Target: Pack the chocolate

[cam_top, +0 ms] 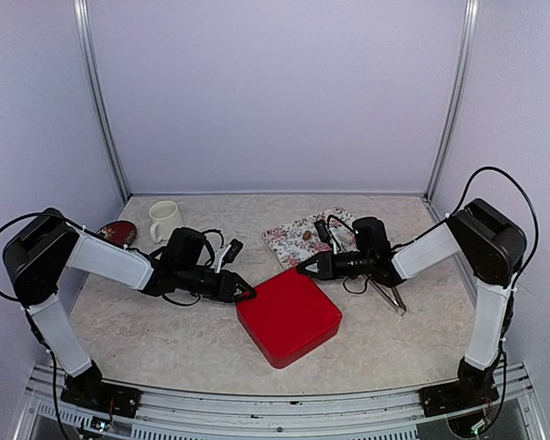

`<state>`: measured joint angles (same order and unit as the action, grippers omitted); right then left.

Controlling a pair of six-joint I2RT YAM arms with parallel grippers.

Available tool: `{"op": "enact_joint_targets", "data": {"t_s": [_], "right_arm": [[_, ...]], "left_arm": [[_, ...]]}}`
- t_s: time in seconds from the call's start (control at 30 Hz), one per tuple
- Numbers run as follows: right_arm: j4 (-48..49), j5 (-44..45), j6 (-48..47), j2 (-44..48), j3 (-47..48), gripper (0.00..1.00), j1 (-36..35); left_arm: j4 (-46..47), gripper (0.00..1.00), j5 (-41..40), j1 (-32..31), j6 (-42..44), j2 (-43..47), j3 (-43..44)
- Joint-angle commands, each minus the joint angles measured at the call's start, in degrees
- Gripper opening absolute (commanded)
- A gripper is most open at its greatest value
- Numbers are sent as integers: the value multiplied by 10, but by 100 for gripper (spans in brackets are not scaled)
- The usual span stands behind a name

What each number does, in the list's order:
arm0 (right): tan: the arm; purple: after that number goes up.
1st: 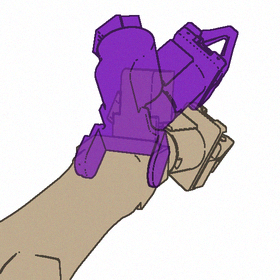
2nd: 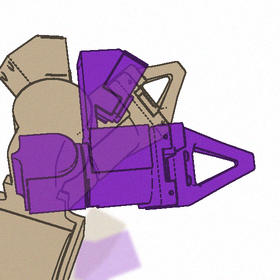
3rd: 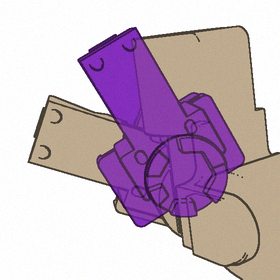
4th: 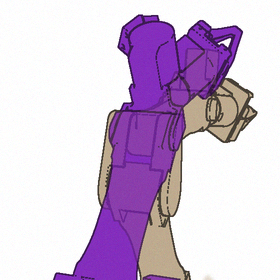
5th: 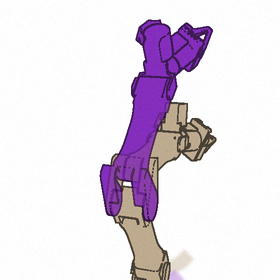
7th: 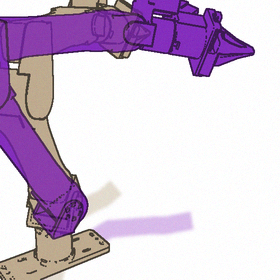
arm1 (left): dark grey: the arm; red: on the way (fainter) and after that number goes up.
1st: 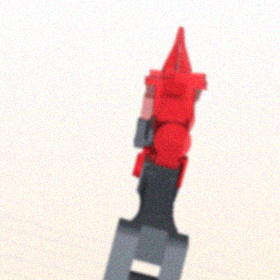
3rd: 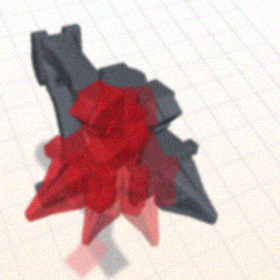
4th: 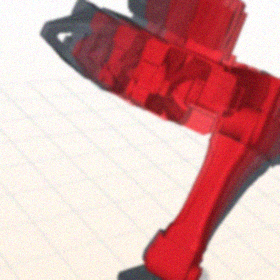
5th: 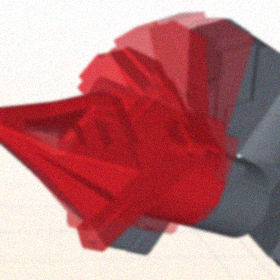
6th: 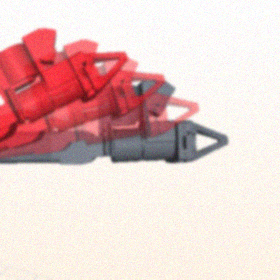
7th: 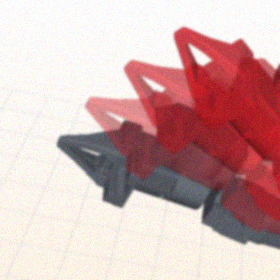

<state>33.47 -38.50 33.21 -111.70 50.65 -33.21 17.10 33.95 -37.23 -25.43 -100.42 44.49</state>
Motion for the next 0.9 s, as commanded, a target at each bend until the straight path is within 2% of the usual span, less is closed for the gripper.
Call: {"op": "enact_joint_targets", "data": {"t_s": [0.0, 0.17, 0.27, 0.43, 0.6, 0.7, 0.8, 0.87], "right_arm": [[-165, 14, -73, -58, 4, 12, -45], [-214, 34, -124, -49, 42, 20, -88], [-263, 66, -153, -58, 97, 22, -109], [-302, 79, -174, -113, 209, 25, -128], [-358, 80, -205, -135, 320, 39, -141], [-384, 93, -217, -89, 322, 52, -140], [-399, 115, -216, -10, 273, 70, -137], [-395, 126, -196, 46, 225, 71, -128]], "left_arm": [[-64, 42, -10, -22, 7, 55, -38], [-61, 48, -2, -34, -22, 107, -76], [-64, 50, -15, -61, -39, 134, -97], [-8, 55, -23, -87, -114, 188, -162], [20, 64, -51, -116, -153, 232, -191], [11, 65, -74, -103, -148, 251, -189], [-10, 70, -91, -56, -141, 263, -178], [-16, 77, -99, -29, -134, 261, -168]]}}
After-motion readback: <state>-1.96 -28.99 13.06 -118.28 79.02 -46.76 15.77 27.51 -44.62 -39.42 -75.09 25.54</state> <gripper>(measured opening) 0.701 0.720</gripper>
